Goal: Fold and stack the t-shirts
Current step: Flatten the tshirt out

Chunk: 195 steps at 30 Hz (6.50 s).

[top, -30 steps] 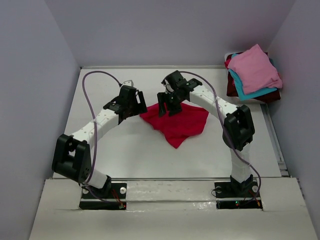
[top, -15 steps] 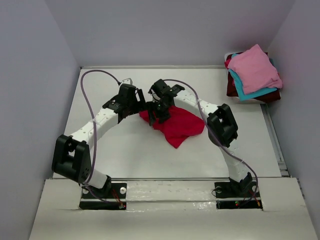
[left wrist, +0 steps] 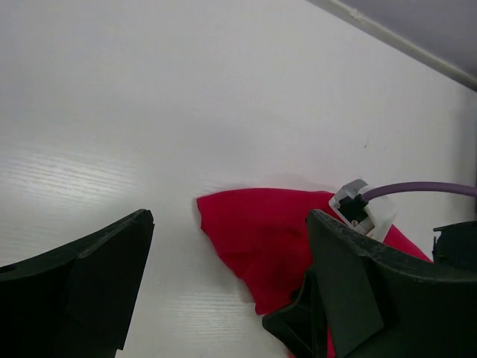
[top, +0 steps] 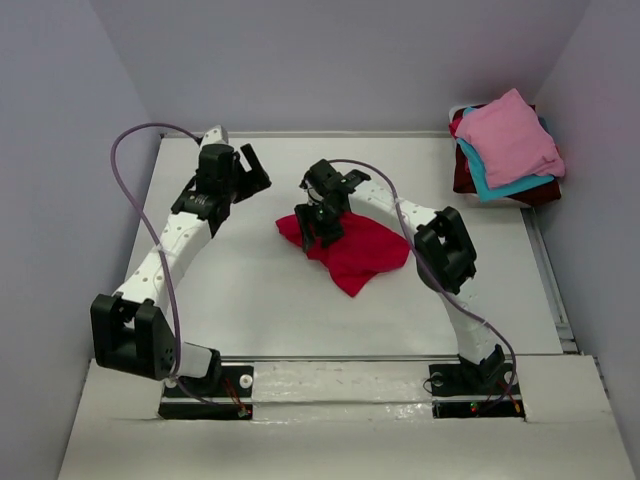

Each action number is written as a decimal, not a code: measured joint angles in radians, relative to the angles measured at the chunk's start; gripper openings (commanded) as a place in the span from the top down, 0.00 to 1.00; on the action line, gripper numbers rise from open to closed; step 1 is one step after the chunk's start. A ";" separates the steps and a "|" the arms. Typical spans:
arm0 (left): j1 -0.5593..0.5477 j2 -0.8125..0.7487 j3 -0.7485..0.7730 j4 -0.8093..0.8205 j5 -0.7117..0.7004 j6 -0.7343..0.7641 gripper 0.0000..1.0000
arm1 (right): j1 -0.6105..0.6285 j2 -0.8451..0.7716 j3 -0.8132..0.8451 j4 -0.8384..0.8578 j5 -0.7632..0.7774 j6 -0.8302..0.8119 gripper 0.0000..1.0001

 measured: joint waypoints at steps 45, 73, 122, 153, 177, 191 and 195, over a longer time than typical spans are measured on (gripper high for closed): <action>0.083 -0.167 0.015 0.153 0.165 -0.020 0.03 | 0.051 0.074 0.035 -0.082 0.151 -0.024 0.93; 0.083 -0.133 -0.120 0.180 0.157 -0.019 0.04 | 0.051 -0.130 0.467 -0.277 0.378 -0.010 0.93; 0.082 -0.085 -0.180 0.222 0.132 -0.013 0.04 | 0.053 -0.321 0.225 -0.012 0.584 -0.047 0.55; 0.082 -0.087 -0.161 0.187 0.072 0.013 0.04 | -0.011 -0.152 -0.065 -0.083 0.277 0.100 0.46; 0.135 -0.096 -0.043 0.153 0.042 0.056 0.04 | -0.008 -0.028 -0.062 0.013 0.195 0.098 0.77; 0.147 -0.113 -0.082 0.154 0.068 0.048 0.04 | -0.008 -0.013 0.110 -0.071 0.233 0.089 0.93; 0.147 -0.113 -0.096 0.155 0.073 0.048 0.04 | -0.007 -0.014 0.259 -0.136 0.285 0.073 0.93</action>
